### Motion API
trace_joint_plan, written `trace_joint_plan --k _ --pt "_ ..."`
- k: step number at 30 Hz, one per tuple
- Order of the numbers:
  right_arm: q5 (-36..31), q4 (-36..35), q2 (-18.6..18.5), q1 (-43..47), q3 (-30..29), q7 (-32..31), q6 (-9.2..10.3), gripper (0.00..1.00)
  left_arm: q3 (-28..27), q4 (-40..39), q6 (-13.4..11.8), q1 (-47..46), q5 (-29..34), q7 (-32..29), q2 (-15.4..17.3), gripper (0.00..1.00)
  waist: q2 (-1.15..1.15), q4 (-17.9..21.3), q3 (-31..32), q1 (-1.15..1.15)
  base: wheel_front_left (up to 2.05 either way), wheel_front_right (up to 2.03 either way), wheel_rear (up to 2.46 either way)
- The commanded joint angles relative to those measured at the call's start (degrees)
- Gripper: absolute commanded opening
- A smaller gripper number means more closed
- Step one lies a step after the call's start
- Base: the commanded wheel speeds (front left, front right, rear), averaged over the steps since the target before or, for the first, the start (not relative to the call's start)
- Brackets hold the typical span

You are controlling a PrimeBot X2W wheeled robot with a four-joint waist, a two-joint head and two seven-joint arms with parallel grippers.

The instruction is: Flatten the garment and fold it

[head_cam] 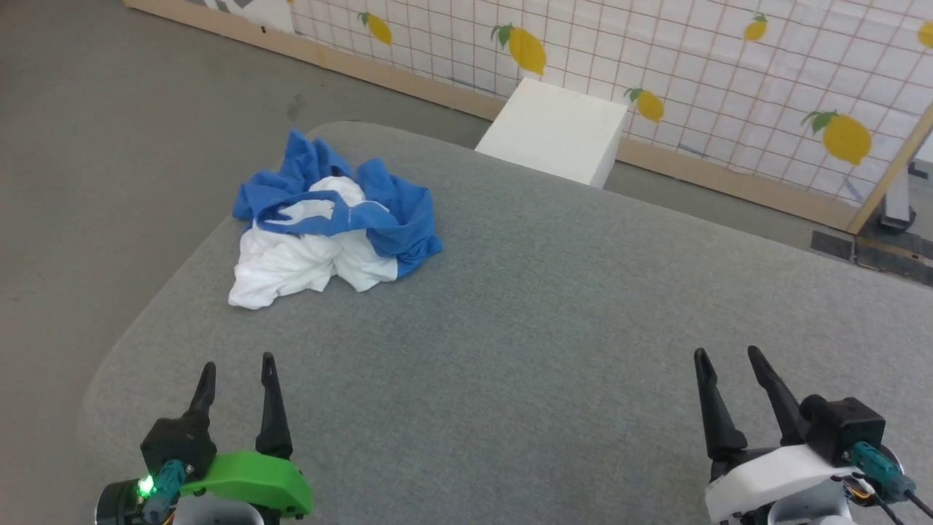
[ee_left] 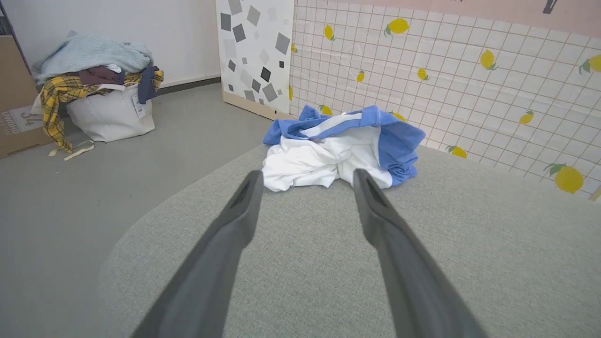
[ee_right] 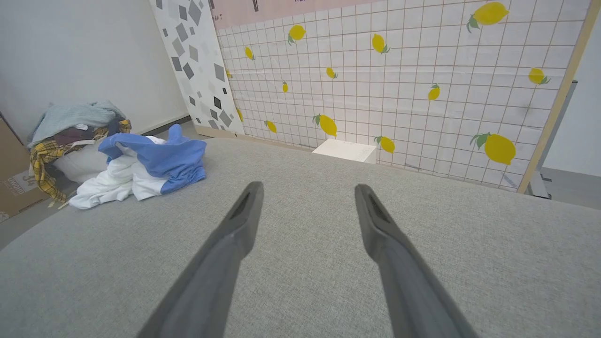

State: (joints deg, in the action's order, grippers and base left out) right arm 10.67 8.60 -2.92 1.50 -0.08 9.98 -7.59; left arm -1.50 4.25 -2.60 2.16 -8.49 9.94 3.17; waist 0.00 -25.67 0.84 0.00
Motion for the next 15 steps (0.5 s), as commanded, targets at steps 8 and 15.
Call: trace_joint_plan --k 8,15 --pt "1.0 1.2 0.0 1.0 -0.1 1.5 0.07 1.0 -0.4 0.5 -0.7 1.3 -1.0 1.5 -0.2 1.0 0.0 -2.5 -0.2 0.0 0.0 0.0 0.0" --pt "0.9 2.3 0.0 1.1 -0.5 2.3 0.08 1.0 -0.7 0.9 -0.9 1.6 -1.4 2.3 -0.2 1.0 0.0 -4.1 -0.3 0.0 0.0 0.0 0.0"
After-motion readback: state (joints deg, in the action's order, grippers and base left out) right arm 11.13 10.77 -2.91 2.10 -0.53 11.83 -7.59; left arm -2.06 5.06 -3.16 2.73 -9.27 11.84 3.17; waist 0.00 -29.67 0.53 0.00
